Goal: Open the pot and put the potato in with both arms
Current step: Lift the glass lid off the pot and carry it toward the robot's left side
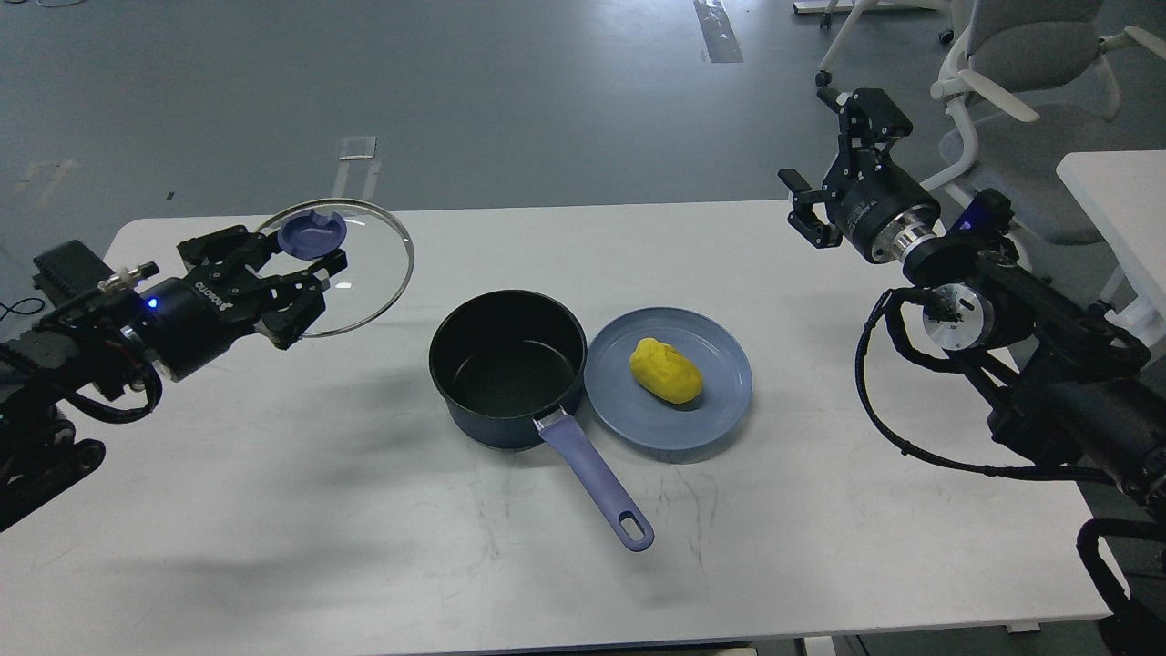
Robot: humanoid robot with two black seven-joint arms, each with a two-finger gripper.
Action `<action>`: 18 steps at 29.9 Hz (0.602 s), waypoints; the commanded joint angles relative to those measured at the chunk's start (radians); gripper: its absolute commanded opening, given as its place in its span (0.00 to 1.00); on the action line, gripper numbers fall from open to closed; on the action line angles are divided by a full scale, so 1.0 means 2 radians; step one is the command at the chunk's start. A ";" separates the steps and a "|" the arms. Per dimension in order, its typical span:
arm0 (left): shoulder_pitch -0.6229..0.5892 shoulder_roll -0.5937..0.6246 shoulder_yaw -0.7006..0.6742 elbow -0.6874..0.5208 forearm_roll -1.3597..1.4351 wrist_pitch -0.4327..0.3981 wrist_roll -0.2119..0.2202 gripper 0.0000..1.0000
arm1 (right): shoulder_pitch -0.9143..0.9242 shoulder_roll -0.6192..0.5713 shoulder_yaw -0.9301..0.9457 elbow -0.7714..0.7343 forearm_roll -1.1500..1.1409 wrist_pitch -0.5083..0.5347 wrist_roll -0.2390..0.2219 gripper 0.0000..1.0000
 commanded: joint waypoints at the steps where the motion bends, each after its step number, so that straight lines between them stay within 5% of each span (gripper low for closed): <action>1: 0.031 0.006 0.000 0.018 -0.018 0.000 0.000 0.39 | -0.001 0.003 -0.001 -0.001 0.000 -0.001 0.001 1.00; 18: 0.097 -0.010 0.001 0.071 -0.069 0.000 0.000 0.40 | 0.001 0.003 -0.005 0.001 0.000 -0.002 0.000 1.00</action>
